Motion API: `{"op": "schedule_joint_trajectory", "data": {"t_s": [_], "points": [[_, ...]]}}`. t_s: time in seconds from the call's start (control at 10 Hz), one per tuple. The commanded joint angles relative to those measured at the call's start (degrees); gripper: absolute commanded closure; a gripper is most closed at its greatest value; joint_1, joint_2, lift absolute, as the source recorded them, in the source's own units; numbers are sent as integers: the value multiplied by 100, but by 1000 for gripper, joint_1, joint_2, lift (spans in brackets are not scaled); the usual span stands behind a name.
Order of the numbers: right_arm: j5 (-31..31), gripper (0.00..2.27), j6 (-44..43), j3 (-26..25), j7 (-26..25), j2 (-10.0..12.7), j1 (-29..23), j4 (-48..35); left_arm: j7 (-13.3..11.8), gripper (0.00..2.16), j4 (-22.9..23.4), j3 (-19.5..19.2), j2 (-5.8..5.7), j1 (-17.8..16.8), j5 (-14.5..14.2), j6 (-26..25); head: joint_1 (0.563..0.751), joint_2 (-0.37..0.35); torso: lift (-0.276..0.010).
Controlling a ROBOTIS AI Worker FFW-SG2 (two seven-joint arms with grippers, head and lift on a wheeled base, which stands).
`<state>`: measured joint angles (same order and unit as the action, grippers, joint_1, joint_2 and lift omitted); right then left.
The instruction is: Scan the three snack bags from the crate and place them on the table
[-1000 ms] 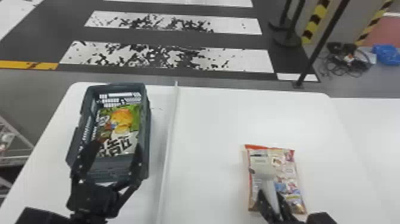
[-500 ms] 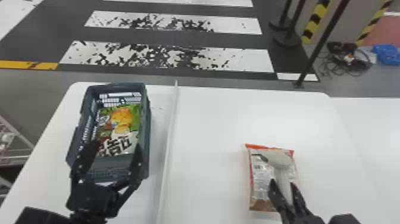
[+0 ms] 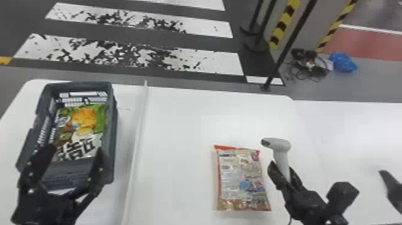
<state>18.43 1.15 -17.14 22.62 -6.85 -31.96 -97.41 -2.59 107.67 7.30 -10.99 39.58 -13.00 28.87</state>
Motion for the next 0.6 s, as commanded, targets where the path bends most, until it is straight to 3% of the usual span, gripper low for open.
{"op": "schedule_joint_trajectory", "data": {"t_s": [0.0,0.3,0.5], "points": [[12,2213,321,-255,49,-282,480,574,13,66,26,-35,0,49,17,-53,695,-234,-37],[-243,2216,92,-316,75,-713,1183,1962,22,66,26,-79,18,58,8,-36,695,-323,-37],[-384,2213,-189,-316,119,-827,1386,2525,13,66,17,-88,18,32,17,-53,695,-350,-37]]}}
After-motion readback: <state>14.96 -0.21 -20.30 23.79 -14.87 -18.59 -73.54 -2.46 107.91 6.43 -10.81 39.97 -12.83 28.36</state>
